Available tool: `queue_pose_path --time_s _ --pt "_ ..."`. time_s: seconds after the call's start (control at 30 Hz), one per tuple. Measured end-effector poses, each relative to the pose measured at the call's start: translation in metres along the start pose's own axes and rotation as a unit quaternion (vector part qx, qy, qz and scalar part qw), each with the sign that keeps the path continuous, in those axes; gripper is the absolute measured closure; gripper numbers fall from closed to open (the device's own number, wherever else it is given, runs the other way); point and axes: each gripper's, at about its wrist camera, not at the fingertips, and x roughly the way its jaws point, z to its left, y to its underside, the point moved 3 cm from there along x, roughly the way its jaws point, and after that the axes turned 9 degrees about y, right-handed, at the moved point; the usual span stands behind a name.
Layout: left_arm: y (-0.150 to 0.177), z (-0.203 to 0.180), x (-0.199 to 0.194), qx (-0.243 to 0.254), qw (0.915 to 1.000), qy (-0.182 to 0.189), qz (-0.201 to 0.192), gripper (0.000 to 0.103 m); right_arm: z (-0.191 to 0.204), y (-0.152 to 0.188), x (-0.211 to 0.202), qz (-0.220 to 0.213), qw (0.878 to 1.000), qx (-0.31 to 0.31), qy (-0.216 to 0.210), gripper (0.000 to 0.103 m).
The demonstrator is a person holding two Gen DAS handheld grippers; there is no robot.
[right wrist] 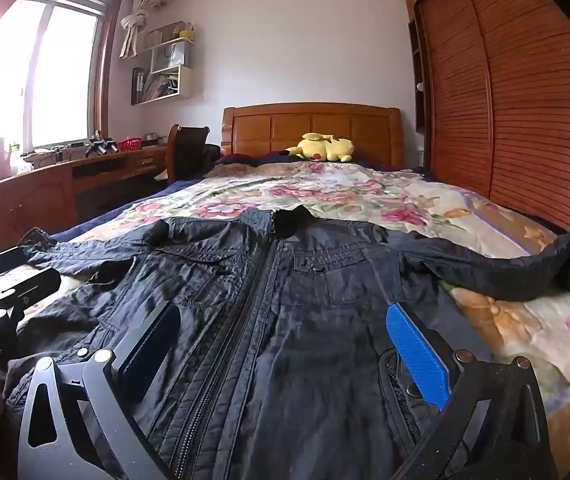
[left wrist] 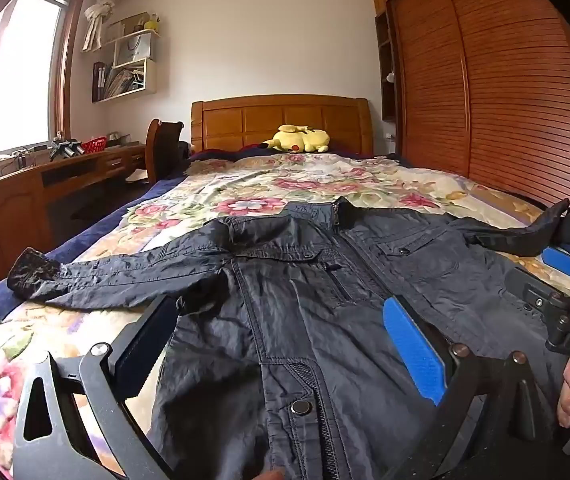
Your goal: Fold large clothes
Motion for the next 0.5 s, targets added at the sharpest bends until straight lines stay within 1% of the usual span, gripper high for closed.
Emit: queue_pose_path --time_s 0.03,0.07,0.17,0.5 --pt "-0.0003 0.0001 0.0015 0.002 1.0 -0.001 0.001 0.0 0.0002 0.0001 -0.0004 0.0 1.0 0.0 0.0 0.0" --pt "0.0 -0.0014 -0.0023 0.003 0.9999 -0.002 -0.012 0.0 0.0005 0.0002 -0.0008 0.001 1.0 -0.001 0.0 0.0" --pt "-0.0014 0.001 -0.0072 0.004 0.9999 -0.003 -0.013 0.0 0.0005 0.0003 -0.0013 0.001 1.0 -0.001 0.002 0.0" --pt "-0.0004 0.0002 -0.0054 0.009 0.9999 -0.004 -0.013 0.0 0.0006 -0.0025 0.0013 -0.002 1.0 0.002 0.003 0.0"
